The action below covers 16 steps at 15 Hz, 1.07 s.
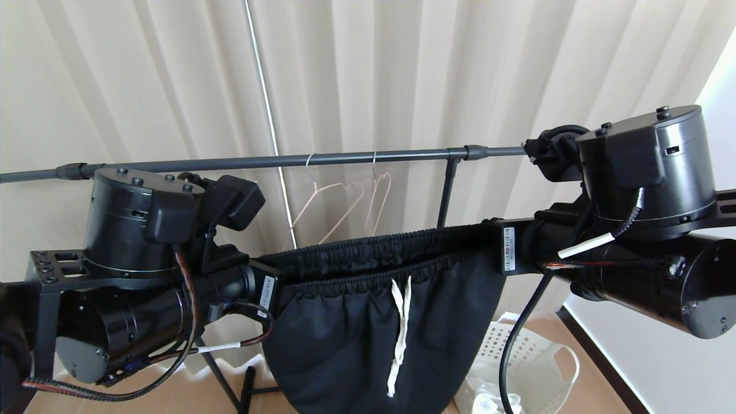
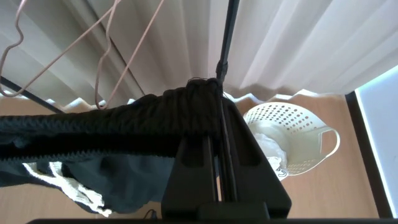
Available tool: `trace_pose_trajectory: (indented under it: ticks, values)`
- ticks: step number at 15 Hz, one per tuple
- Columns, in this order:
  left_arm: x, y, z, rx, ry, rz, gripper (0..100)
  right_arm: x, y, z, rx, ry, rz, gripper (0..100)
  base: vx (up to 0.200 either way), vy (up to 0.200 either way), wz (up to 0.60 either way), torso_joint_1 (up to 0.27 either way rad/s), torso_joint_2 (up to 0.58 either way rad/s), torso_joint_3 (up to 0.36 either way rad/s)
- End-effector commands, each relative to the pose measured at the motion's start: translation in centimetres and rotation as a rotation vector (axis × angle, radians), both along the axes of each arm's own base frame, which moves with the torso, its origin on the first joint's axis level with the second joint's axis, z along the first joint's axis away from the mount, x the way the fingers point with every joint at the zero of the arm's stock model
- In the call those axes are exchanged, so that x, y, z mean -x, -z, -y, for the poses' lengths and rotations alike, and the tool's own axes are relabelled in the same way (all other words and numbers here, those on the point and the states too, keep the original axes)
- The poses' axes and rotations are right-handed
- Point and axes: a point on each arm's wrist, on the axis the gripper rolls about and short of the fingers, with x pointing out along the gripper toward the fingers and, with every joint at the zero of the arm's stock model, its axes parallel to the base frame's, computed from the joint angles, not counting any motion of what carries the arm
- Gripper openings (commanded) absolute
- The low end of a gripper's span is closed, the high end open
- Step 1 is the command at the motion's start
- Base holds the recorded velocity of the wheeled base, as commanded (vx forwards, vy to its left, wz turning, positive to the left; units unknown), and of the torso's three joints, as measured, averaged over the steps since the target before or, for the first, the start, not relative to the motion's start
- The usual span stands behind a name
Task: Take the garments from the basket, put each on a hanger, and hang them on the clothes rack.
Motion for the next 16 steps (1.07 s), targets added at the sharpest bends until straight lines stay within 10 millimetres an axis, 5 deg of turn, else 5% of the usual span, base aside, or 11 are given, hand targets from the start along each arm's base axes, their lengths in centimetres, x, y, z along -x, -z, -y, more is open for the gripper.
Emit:
trace_pose_trajectory:
  ticks: [1, 11, 16]
  values:
    - [-0.3, -0.4, 0.1, 0.009, -0.001, 0.012, 0, 0.0, 0.0, 0.1, 0.003, 0.004, 0.001, 0, 0.000, 0.000, 0.00, 0.000, 0.00, 0.000]
    - [0.0, -0.7, -1.6, 0.009, -0.050, 0.022, 0, -3.3, -0.7, 4.0, 0.015, 0.175, 0.017, 0, 0.000, 0.000, 0.00, 0.000, 0.00, 0.000]
    - [-3.1, -2.3, 0.5, 0.041, -0.031, 0.065, 0, -2.9, -0.3, 3.3, 0.038, 0.134, -0.002, 0, 0.000, 0.000, 0.00, 0.000, 0.00, 0.000]
